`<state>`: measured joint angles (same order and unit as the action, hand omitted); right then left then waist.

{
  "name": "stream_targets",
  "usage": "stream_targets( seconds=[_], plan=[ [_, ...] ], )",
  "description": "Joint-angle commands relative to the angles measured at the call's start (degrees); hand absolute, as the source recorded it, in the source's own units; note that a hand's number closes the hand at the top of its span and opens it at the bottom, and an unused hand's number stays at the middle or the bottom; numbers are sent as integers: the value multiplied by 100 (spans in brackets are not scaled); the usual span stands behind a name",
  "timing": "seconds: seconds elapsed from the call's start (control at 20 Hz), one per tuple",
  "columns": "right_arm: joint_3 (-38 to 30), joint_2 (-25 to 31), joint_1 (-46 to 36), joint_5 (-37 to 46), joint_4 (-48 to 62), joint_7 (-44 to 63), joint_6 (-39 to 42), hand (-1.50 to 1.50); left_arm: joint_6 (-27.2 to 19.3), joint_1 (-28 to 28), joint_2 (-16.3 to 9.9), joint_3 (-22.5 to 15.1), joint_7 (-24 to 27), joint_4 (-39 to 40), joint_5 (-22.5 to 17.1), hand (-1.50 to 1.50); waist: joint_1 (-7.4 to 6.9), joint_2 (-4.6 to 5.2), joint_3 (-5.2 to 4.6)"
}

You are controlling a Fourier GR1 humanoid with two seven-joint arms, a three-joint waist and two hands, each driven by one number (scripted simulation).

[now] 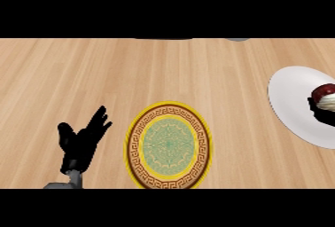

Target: Pick the cupcake from the plate and place it in the plate

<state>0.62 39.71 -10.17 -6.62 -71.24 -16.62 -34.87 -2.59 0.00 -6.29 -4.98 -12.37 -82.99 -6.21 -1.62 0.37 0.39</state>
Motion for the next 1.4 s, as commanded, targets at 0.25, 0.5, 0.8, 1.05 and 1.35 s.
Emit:
stream_targets(
  seconds=[0.25, 0.5, 0.8, 1.05, 1.35],
  plan=[
    [-336, 105, -1598, 150, 3421, -674, 970, 150, -60, 6, 206, -237, 34, 92, 185, 0, -215, 89, -20],
    [300, 315, -2092, 755, 4354, -447, 1932, -150, 6, -57, 255, -347, 117, 212, 247, 0, -278, 108, -16],
    [-220, 14, -2481, 381, 5148, -1813, 2601, -150, 163, -141, 11, -11, -47, 103, -19, 0, -236, 114, 6],
    [-948, -251, -2707, -296, 5308, -2515, 2891, -150, 85, -247, 70, 53, -49, 264, -13, 0, -117, 102, 4],
    [-1454, 361, -2609, -631, 6056, -2717, 3766, -150, 117, 92, 86, -107, 7, -5, 73, 0, -128, 86, 2]
  ],
)
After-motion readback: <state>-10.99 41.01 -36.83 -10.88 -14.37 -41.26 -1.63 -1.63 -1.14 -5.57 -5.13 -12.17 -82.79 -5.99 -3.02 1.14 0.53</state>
